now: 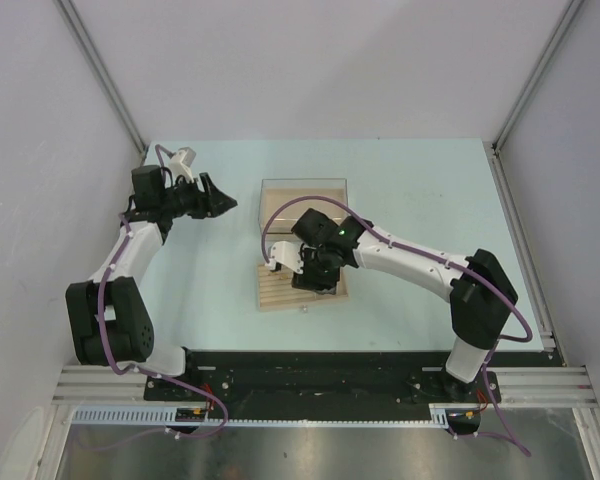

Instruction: Organize the mixed jewelry

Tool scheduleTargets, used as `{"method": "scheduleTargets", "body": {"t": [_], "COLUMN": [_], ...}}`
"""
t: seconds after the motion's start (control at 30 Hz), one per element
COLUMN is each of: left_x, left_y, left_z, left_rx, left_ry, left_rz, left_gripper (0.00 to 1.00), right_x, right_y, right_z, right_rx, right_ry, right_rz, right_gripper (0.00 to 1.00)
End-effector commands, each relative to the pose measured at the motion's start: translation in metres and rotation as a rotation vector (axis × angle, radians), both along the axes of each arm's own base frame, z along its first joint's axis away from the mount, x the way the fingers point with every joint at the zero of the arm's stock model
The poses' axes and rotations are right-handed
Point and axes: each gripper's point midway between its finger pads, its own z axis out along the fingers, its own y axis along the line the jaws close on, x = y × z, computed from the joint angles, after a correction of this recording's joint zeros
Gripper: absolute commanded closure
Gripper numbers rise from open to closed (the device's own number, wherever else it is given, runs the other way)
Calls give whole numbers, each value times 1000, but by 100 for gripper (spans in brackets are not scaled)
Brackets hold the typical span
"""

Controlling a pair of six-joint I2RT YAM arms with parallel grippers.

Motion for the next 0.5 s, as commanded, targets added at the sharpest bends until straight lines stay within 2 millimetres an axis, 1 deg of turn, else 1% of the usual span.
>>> {"method": "scheduleTargets", "body": {"t": [0.0,0.1,0.13,0.27,0.47], "left_x": [4,4,4,4,4], "left_y": [2,1,2,2,1], "left_z": [16,15,14,13,5], "left_rx": [4,4,5,8,5], "left_ry": [-44,-40,-38,-35,-19], "left_rz": [-17,-24,-22,-25,-32], "left_gripper": [32,32,32,32,32], "right_x": [-12,-14,-15,-16,-14], "right_y": [6,8,8,9,10], "right_z": [-8,-16,-22,-36,-53], "right_rx": [6,2,-8,-27,-49], "right_ry": [61,84,98,124,138], "right_rz": [42,53,56,66,69], "right_gripper": [46,47,47,48,48]}}
